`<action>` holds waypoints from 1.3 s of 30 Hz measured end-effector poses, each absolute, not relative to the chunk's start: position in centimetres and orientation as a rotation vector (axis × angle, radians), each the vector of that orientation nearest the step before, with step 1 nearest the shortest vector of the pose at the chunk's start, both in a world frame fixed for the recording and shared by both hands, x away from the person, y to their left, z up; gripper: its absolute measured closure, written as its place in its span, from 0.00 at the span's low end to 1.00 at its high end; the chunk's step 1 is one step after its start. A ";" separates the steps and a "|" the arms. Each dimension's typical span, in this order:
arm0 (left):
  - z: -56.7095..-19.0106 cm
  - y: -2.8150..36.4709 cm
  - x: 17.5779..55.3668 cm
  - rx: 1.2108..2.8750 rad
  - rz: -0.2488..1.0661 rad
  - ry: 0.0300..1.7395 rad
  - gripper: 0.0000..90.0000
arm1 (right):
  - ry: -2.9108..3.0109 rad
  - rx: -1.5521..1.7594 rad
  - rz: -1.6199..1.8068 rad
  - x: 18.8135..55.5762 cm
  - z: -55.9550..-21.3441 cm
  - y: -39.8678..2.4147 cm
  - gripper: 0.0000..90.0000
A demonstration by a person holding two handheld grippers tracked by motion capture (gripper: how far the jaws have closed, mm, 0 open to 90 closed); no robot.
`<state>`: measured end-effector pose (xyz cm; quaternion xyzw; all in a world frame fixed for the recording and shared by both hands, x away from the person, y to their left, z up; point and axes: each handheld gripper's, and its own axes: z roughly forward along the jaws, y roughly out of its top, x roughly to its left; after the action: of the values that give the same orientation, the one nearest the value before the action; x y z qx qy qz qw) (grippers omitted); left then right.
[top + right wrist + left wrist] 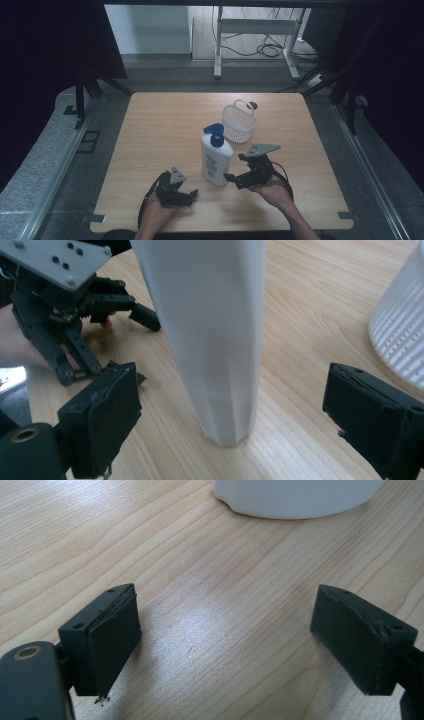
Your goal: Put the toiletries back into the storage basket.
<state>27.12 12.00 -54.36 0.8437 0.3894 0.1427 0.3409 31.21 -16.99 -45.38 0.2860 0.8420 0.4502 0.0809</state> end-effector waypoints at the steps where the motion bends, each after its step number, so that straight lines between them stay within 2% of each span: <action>1: -54.4 12.0 27.1 2.195 0.372 1.013 0.13 | 2.518 0.852 1.344 31.3 -45.3 -16.8 0.10; 19: -54.4 12.0 27.1 2.197 0.372 1.014 0.13 | 2.496 0.828 1.361 32.8 -43.8 -13.8 0.16; 24: -54.4 12.0 27.1 2.196 0.372 1.014 0.13 | 2.484 0.812 1.363 33.3 -43.3 -12.8 0.25; 28: -54.4 12.0 27.1 2.196 0.372 1.014 0.13 | 2.498 0.782 1.345 33.4 -43.2 -12.2 0.38; 39: -54.4 12.0 27.1 2.197 0.372 1.014 0.13 | 2.509 0.694 1.256 33.3 -42.5 -11.7 0.41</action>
<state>27.13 12.00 -54.35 0.8440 0.3894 0.1431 0.3400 33.30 -11.75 -42.50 0.2384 0.8612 0.4311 0.1253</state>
